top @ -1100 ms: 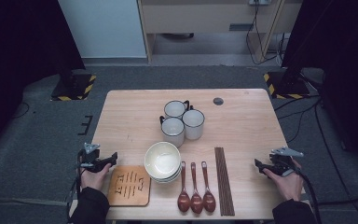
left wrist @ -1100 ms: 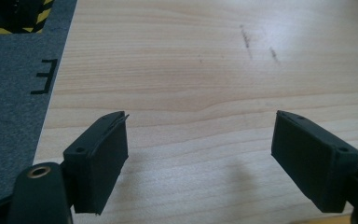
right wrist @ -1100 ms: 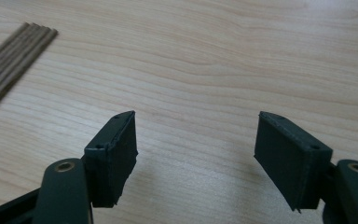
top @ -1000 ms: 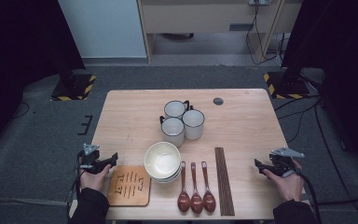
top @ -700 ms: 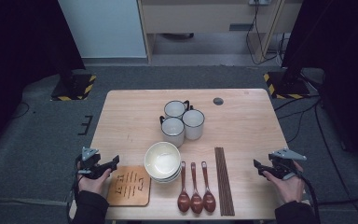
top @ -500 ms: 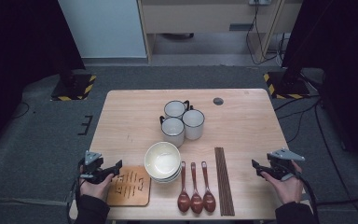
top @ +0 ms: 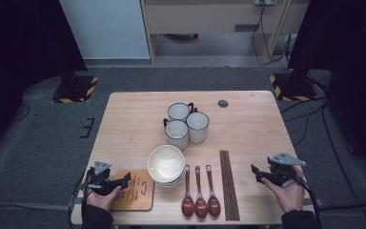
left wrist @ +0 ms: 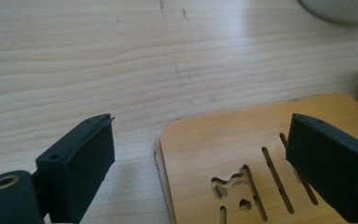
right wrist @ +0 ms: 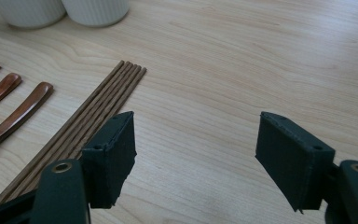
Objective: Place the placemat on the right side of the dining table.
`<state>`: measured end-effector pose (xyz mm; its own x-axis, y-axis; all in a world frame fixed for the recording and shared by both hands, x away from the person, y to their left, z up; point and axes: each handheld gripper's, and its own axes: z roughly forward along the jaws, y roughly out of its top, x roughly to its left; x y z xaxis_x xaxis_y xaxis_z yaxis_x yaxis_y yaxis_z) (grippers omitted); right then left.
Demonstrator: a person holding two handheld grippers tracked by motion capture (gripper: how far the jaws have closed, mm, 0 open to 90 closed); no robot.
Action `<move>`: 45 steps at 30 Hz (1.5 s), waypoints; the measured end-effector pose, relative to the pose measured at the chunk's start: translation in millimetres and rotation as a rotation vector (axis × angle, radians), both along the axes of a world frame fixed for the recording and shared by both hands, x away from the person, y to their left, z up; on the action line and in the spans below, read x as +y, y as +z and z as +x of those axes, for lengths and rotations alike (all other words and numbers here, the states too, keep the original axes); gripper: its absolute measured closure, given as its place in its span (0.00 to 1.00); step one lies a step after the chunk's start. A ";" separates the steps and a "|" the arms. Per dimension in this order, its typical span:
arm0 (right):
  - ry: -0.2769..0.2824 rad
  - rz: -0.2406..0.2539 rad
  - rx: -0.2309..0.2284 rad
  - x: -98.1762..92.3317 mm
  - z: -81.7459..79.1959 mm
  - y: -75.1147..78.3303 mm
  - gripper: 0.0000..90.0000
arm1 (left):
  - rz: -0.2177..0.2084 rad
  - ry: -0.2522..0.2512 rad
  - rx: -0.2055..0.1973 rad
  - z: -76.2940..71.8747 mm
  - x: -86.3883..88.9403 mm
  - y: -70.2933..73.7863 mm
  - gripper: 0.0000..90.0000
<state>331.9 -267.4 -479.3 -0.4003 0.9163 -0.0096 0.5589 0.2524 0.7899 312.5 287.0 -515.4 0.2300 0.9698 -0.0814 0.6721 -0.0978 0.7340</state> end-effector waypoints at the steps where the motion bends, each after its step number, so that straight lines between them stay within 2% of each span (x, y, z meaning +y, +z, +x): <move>1: 0.009 -0.005 0.007 0.7 -0.5 0.7 0.32 | 0.001 0.000 0.004 -0.1 -0.8 -0.8 0.06; 13: 0.038 -0.002 -0.006 12.0 -2.3 2.8 0.31 | 0.011 -0.027 0.035 0.3 -9.1 -7.8 0.05; 19: 0.049 -0.004 -0.001 15.7 -2.5 1.8 0.31 | 0.021 -0.038 0.051 0.4 -10.2 -9.7 0.05; 28: 0.059 -0.009 0.011 19.4 -2.2 -0.9 0.31 | 0.013 -0.044 0.065 1.0 -10.4 -11.2 0.05; 36: 0.065 -0.019 0.015 19.1 -1.9 -3.2 0.31 | 0.004 -0.020 0.071 0.1 -5.0 -10.1 0.09; 45: 0.068 -0.026 0.018 19.3 -2.0 -4.7 0.31 | 0.014 -0.015 0.072 -0.9 -1.0 -8.2 0.14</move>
